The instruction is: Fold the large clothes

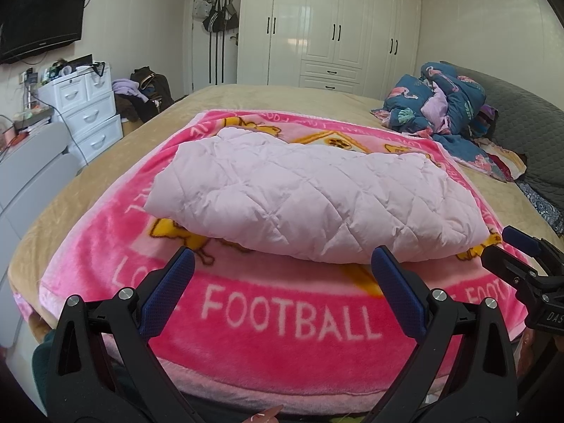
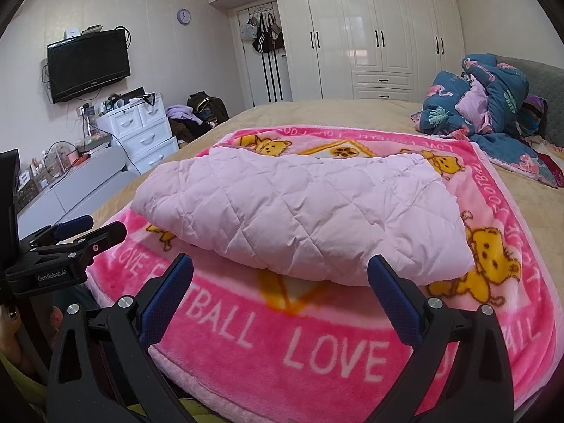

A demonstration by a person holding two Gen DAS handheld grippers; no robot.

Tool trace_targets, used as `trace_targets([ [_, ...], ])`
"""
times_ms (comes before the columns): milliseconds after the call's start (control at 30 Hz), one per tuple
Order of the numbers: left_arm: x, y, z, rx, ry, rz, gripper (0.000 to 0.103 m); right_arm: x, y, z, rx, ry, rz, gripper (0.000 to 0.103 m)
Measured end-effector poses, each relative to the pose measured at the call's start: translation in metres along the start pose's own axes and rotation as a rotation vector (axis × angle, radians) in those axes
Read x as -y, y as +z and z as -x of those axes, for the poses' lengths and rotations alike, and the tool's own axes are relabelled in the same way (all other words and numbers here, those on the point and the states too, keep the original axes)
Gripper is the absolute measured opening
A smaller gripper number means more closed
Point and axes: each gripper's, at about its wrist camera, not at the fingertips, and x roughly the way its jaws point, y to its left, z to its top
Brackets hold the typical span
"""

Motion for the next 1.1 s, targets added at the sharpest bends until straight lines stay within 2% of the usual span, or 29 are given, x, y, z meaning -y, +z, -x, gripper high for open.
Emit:
trace_targets([
  [1100, -0.005, -0.0027, 0.0026, -0.006, 0.01, 0.003, 0.094, -0.0028, 0.0005, 0.0008, 0.001, -0.001, -0.001, 0.099],
])
